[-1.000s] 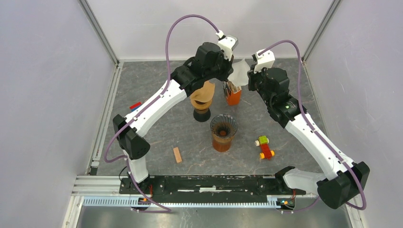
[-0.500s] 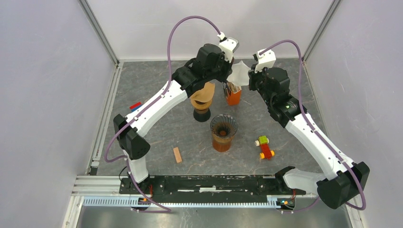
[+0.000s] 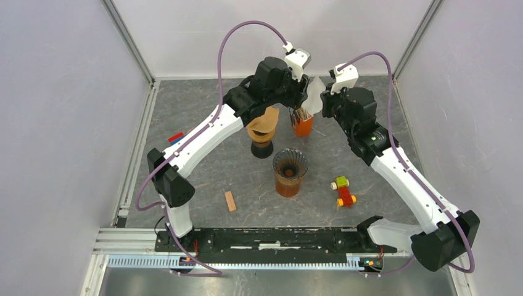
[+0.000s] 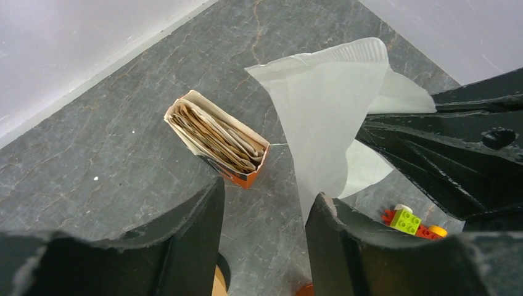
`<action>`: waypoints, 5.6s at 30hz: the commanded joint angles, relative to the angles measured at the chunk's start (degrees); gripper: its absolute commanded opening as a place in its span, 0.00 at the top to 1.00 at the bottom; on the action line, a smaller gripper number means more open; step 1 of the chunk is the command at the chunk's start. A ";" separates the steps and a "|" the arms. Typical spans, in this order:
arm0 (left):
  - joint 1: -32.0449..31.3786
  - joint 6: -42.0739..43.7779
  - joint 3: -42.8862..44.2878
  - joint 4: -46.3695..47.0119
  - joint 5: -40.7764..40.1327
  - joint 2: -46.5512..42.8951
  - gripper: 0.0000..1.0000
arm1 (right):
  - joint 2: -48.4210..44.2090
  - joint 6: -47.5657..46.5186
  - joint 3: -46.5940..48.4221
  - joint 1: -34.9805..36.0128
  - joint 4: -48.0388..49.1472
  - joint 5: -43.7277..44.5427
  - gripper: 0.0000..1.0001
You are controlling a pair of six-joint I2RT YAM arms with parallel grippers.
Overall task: Place the coffee filter in the dripper
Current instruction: Pick up the coffee filter from the coffee filter holder.
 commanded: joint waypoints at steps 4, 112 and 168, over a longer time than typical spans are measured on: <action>-0.77 -2.05 3.44 2.29 3.22 0.47 0.35 | -0.51 1.48 -0.13 -0.40 1.75 -1.48 1.00; -3.07 24.59 -9.25 -5.29 24.67 -13.46 0.98 | -11.85 -29.28 6.07 -3.57 -10.77 -36.09 0.36; -6.93 38.31 -10.88 -15.29 26.44 -16.37 0.98 | -10.01 -38.45 9.59 -3.47 -22.94 -54.94 0.29</action>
